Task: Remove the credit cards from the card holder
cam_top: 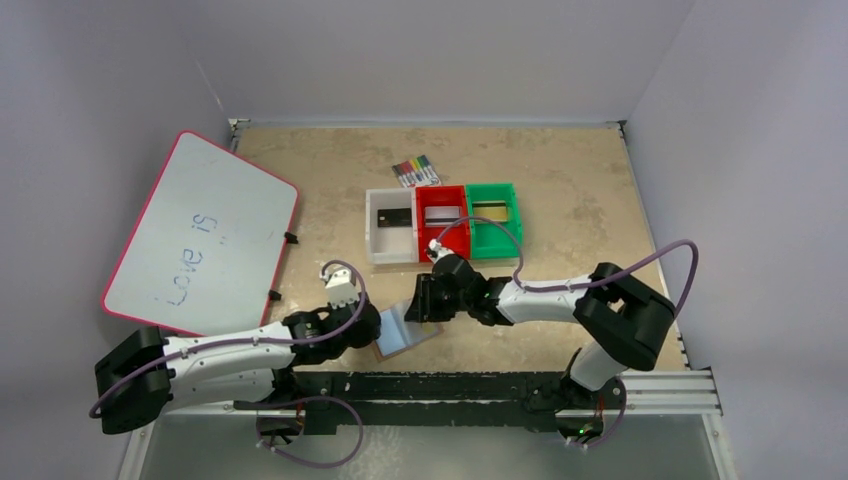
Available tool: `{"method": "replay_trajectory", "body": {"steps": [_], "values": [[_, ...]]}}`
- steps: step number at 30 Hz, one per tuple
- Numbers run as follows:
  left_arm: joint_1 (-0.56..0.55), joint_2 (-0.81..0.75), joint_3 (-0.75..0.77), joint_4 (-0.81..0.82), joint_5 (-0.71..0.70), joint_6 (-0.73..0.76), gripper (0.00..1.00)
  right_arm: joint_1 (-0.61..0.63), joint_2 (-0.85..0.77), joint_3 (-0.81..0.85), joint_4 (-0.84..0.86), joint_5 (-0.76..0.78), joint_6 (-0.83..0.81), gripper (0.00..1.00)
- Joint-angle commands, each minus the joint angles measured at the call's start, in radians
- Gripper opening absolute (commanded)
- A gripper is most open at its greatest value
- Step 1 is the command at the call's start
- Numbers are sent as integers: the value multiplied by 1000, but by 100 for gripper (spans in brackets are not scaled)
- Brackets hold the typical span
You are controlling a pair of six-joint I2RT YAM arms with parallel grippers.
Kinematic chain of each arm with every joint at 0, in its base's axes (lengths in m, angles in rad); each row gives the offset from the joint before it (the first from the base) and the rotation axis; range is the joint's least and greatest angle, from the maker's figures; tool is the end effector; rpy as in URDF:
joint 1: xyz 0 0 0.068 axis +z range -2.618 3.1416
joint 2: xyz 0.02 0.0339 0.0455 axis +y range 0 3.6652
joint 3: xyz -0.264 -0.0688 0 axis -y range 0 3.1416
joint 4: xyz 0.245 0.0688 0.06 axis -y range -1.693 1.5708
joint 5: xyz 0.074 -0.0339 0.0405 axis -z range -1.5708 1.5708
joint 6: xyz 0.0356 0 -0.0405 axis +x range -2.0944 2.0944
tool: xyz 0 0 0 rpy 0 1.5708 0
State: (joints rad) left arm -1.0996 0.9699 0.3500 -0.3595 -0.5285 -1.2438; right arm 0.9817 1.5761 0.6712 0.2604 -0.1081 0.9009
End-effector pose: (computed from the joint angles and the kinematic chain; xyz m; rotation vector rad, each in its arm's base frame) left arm 0.0902 -0.1375 0.1508 -0.3708 2.3835 -0.4220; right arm 0.1676 0.2577 0.1562 -0.1662 2.4614 1.0740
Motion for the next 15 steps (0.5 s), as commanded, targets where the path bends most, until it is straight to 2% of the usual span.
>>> {"method": "replay_trajectory", "body": {"steps": [1, 7, 11, 15], "values": [[4, -24, -2, 31, -2, 8, 38, 5, 9, 19, 12, -22, -3, 41], [5, -42, -7, 47, -7, 6, 36, 6, 29, 24, 146, -166, -15, 42], [6, -48, -2, 54, -6, 6, 35, 10, 55, 2, 287, -217, 27, 41], [5, -57, 6, 23, -21, -3, 34, 12, 74, -5, 355, -255, 46, 41]]}}
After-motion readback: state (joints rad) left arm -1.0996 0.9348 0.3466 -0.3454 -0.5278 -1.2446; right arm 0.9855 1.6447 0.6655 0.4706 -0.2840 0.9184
